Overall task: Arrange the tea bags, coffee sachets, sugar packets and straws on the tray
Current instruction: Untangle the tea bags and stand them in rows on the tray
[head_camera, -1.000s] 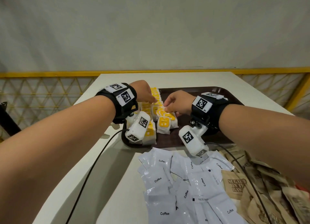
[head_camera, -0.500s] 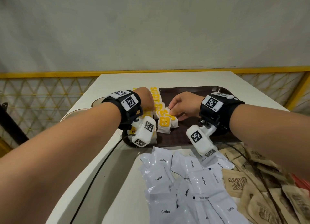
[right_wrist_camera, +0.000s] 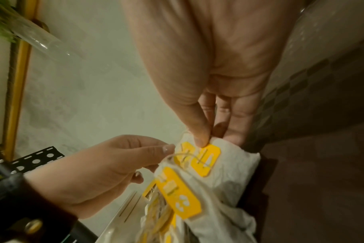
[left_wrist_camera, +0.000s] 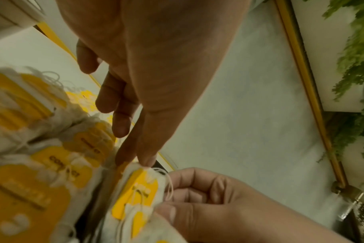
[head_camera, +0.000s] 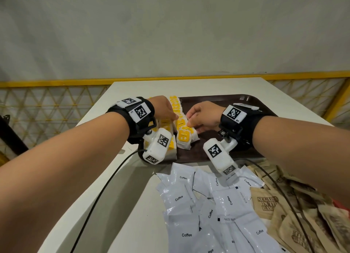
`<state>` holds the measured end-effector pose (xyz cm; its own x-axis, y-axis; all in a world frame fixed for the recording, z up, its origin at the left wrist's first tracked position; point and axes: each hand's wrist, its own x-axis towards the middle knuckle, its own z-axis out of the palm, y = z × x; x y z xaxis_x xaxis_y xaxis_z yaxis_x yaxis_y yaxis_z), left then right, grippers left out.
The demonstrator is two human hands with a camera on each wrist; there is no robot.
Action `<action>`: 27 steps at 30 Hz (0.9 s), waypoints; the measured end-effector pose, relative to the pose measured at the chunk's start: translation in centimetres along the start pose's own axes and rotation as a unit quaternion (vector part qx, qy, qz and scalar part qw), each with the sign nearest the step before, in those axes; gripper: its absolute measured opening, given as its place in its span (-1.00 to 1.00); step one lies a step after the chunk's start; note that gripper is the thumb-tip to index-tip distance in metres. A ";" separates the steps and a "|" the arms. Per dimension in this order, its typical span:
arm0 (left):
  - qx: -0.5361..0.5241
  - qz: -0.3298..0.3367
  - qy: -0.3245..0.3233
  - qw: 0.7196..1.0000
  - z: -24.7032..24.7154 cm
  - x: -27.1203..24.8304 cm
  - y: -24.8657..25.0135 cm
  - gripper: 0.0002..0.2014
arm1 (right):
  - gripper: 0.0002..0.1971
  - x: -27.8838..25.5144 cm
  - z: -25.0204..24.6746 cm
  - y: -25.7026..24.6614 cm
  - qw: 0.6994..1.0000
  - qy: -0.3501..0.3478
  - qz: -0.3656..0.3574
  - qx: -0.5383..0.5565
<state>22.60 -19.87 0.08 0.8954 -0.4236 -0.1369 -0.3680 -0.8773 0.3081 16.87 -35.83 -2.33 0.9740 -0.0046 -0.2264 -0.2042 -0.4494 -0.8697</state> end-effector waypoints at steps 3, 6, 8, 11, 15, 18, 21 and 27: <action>0.005 0.007 0.000 1.000 0.0 0.0 0.3 -0.67 | -0.82 0.0 0.0 0.1 1.000 0.002 0.001 -0.011; -0.014 0.009 0.028 0.999 -0.3 -0.1 0.5 -0.66 | -0.83 -0.2 -0.2 0.3 1.000 -0.001 0.002 -0.009; -0.018 0.018 0.031 0.999 -0.4 -0.2 0.4 -0.63 | -0.83 -0.4 -0.3 0.4 1.000 0.001 0.002 -0.001; 0.012 0.042 -0.010 0.999 -0.1 -0.5 0.3 -0.62 | -0.82 -0.7 -0.2 0.6 1.000 -0.004 -0.004 0.017; 0.046 0.078 -0.006 0.996 0.3 -0.9 0.5 -0.76 | -0.80 -1.2 -0.1 0.6 1.000 -0.008 -0.014 0.023; 0.081 0.082 -0.012 0.993 -0.1 -1.0 0.6 -0.74 | -0.75 -1.5 -0.2 0.8 0.999 -0.021 -0.015 -0.019; 0.121 0.088 -0.015 0.989 -0.5 -1.1 0.7 -0.74 | -0.77 -2.0 -0.3 0.9 0.996 -0.035 -0.024 -0.079; 0.078 0.101 0.043 0.991 -0.2 -1.3 1.2 -0.93 | -0.82 -2.1 -0.2 0.8 0.997 -0.027 -0.044 -0.052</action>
<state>21.03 -20.30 0.82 0.8148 -0.5797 -0.0045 -0.5705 -0.8032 0.1714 14.71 -36.41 -2.49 0.9805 0.0850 -0.1772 -0.1049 -0.5364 -0.8374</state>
